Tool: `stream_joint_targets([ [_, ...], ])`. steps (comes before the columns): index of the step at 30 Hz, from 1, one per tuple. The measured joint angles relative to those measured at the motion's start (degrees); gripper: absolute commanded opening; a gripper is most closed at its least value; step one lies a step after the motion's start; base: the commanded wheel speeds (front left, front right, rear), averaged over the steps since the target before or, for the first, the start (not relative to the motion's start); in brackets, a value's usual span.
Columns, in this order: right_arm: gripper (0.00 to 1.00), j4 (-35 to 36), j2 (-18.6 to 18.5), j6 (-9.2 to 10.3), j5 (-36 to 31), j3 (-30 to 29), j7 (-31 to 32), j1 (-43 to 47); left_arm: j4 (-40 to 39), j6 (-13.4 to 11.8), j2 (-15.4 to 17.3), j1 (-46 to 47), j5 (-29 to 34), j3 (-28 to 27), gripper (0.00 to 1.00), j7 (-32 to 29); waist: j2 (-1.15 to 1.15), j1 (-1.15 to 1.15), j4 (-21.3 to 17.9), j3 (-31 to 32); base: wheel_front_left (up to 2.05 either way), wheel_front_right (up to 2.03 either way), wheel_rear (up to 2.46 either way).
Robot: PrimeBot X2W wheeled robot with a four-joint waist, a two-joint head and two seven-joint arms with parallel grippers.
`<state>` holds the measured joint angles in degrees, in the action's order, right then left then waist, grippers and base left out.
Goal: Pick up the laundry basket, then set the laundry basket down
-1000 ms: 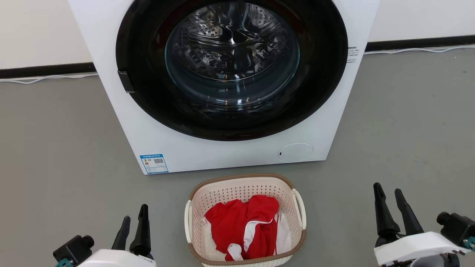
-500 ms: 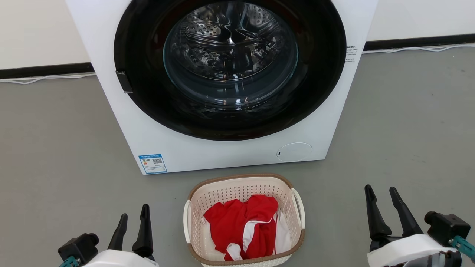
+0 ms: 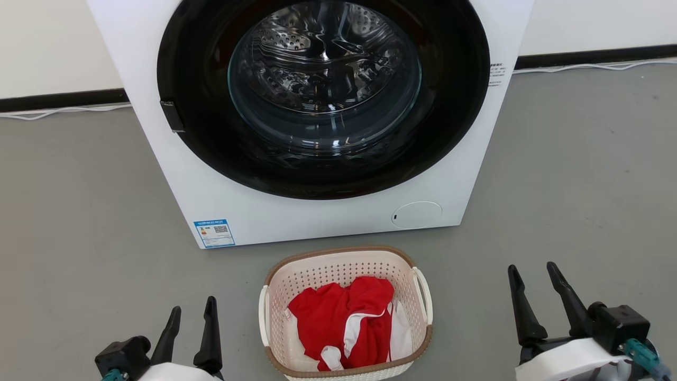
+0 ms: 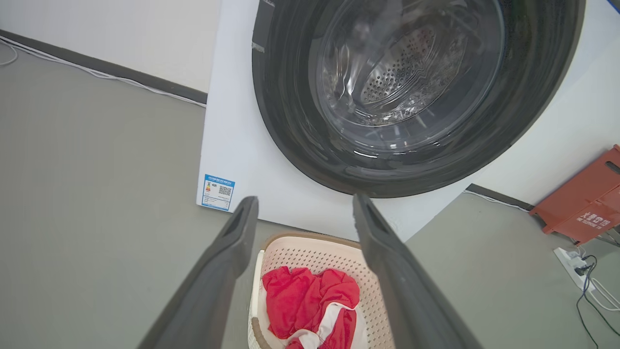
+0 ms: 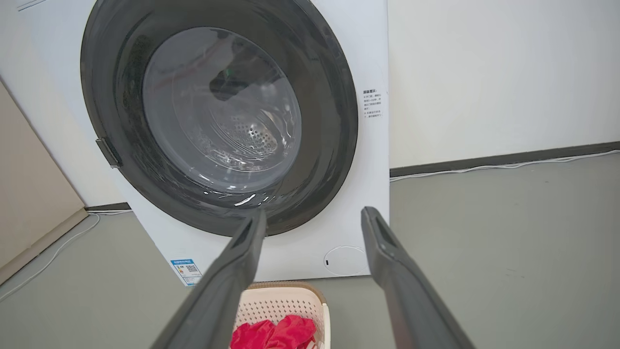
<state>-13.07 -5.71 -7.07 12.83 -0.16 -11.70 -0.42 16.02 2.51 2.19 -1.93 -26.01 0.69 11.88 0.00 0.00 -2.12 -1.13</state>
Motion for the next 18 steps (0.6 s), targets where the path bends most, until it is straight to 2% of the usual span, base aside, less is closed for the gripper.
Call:
stream_joint_targets([
  [14,1.0,0.69,-0.15,-0.01,-10.31,0.47,-2.18,-0.83,-0.12,-0.86,0.12,0.01,8.53,0.83,1.0,2.34,0.0,0.0,-0.15,-0.5,0.0,0.0,0.0],
  [18,1.0,0.89,-0.25,-0.05,-11.4,0.53,-2.6,-1.02,-0.14,-0.99,0.12,0.0,9.04,1.03,1.0,2.52,0.0,0.0,-0.14,-0.74,0.0,0.0,0.0],
])
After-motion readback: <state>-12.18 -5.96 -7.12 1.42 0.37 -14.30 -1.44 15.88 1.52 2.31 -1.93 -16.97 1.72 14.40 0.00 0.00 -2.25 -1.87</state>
